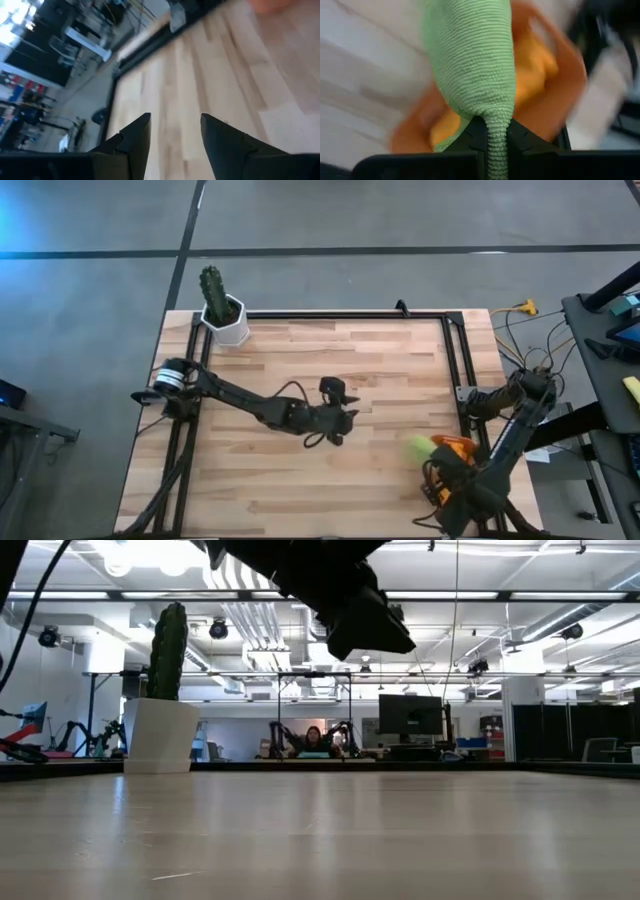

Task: Roll microfiber towels into tight, uniform cylinder then place into a basket
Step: Put the green microfiber cloth into the orange bin

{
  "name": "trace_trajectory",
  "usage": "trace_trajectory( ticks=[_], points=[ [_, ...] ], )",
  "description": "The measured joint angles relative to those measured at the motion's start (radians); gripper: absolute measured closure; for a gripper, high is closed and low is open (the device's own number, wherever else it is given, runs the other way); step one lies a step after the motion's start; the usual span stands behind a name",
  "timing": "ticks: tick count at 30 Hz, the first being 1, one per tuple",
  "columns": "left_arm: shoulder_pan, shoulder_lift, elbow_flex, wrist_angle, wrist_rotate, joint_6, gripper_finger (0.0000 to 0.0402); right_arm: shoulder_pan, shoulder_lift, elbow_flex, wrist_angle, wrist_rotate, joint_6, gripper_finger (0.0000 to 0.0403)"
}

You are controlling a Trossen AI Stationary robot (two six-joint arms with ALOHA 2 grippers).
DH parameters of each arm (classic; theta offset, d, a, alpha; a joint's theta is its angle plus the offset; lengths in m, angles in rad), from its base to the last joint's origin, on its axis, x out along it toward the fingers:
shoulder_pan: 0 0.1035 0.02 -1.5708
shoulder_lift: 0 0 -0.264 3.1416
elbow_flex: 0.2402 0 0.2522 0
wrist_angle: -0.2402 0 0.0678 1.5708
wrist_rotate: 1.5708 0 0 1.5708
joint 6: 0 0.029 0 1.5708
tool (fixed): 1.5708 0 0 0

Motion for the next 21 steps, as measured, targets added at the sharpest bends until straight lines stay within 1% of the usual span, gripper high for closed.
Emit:
trace_trajectory(
  ticks=[3, 5, 9, 14, 15, 17, 19, 21],
  points=[
    [0.016, -0.017, -0.055, 0.116, 0.007, 0.039, 0.0244, 0.018, 0.041, 0.009, 0.002, -0.188, 0.079, 0.0386],
    [0.023, -0.026, -0.077, 0.157, 0.008, 0.064, 0.0244, 0.025, 0.062, 0.017, 0.002, -0.234, 0.128, 0.0382],
    [0.036, -0.03, -0.098, 0.263, 0.023, 0.122, 0.0244, 0.025, 0.088, 0.031, 0.0, -0.342, 0.154, 0.0379],
    [0.063, -0.03, -0.104, 0.337, 0.104, 0.149, 0.0244, 0.014, 0.087, 0.033, 0.0, -0.448, 0.187, 0.0377],
    [0.07, -0.03, -0.102, 0.342, 0.113, 0.149, 0.0244, 0.015, 0.089, 0.03, 0.003, -0.45, 0.193, 0.0377],
    [0.084, -0.03, -0.093, 0.344, 0.136, 0.151, 0.0244, 0.012, 0.089, 0.025, 0.001, -0.421, 0.194, 0.0376],
    [0.098, -0.03, -0.087, 0.35, 0.167, 0.152, 0.0244, -0.007, 0.09, 0.016, 0.001, -0.369, 0.182, 0.0376],
    [0.111, -0.03, -0.088, 0.361, 0.182, 0.151, 0.0244, -0.037, 0.099, 0.009, 0.002, -0.285, 0.158, 0.0376]
  ],
)
